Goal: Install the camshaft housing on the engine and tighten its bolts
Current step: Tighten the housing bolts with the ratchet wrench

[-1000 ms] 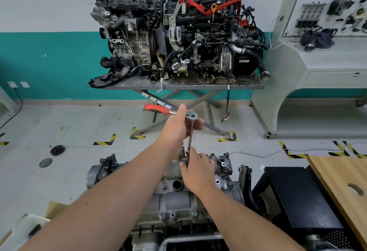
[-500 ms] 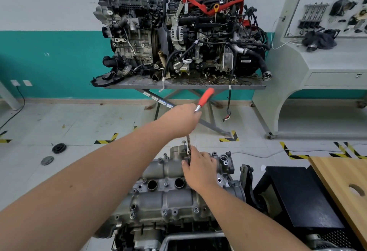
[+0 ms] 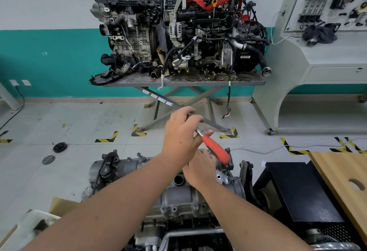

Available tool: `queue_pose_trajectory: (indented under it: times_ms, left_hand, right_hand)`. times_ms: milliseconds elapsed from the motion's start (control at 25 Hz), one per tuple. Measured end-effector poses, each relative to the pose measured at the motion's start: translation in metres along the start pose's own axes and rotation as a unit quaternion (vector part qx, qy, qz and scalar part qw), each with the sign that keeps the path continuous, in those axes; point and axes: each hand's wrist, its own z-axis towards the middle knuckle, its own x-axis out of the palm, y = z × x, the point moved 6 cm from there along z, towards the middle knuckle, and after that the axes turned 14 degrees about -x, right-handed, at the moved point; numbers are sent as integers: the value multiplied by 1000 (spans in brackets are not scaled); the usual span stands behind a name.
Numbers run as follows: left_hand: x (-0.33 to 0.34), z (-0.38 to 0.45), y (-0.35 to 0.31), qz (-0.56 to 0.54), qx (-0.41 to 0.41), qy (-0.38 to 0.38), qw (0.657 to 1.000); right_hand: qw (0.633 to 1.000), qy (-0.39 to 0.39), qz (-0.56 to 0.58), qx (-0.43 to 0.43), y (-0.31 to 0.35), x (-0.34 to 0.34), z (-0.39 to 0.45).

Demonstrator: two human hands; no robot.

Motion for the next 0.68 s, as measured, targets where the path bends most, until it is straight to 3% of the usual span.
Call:
queue_pose_trajectory:
  times_ms: [80, 160, 320, 480, 520, 680]
  left_hand:
    - [9, -7, 7, -124, -67, 70, 988]
    - [12, -12, 9, -240, -112, 96, 960]
    - [11, -16, 7, -365, -216, 49, 904]
    - [22, -8, 21, -449, -371, 92, 807]
    - [21, -6, 24, -448, -389, 103, 798]
    - [14, 10, 27, -377, -411, 165, 814]
  right_hand:
    - [998, 12, 56, 19, -3, 3, -1]
    - [1000, 7, 15, 2, -2, 0, 0]
    - [1000, 22, -22, 4, 0, -1, 2]
    - [1000, 20, -6, 10, -2, 0, 2]
    - [1000, 9, 0, 11, -2, -1, 2]
    - [1000, 0, -1, 9, -1, -3, 1]
